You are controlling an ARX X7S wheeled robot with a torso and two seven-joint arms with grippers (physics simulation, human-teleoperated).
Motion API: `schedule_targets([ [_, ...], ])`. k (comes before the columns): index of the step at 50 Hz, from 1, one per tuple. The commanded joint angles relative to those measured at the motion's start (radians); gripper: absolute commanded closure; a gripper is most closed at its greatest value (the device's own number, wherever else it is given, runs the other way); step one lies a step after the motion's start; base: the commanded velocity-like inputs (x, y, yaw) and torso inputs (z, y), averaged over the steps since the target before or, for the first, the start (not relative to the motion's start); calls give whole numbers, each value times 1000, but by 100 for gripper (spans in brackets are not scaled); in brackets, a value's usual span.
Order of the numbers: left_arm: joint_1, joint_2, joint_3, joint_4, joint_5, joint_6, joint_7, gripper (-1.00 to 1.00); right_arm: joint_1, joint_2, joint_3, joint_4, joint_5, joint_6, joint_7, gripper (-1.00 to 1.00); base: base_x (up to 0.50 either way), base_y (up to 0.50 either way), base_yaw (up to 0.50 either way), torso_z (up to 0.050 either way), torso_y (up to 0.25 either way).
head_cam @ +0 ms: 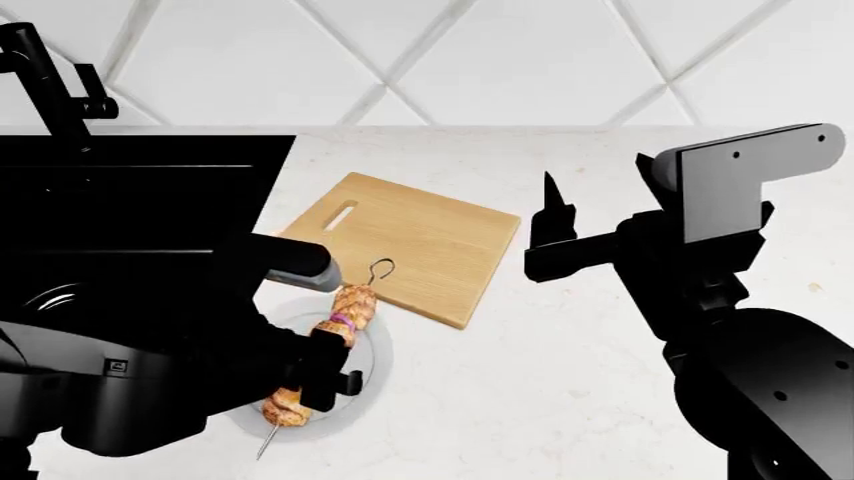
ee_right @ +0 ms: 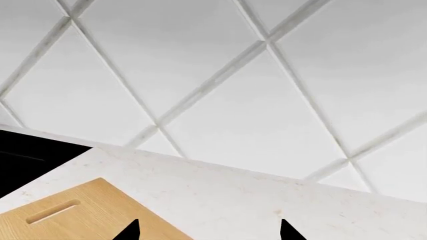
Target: Pick the skewer from the plate and place it on the cutting board. Then pick the condiment bottle from the cabinet and place it next to the cutting board.
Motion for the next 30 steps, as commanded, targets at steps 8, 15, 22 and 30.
schedule_targets([
  [8, -2, -5, 14, -3, -3, 15, 13, 100, 5, 3, 1, -2, 13, 6, 11, -100, 0, 0, 0, 0, 0],
  [15, -28, -11, 17, 0, -23, 22, 3, 100, 5, 4, 1, -2, 18, 5, 14, -100, 0, 0, 0, 0, 0],
  [22, -67, -26, 13, 17, -75, 39, -25, 100, 5, 5, 4, -5, 23, 7, 19, -100, 0, 0, 0, 0, 0],
  [30, -122, -32, 21, 18, -114, 49, -47, 100, 8, 6, 5, -5, 29, 8, 24, -100, 0, 0, 0, 0, 0],
])
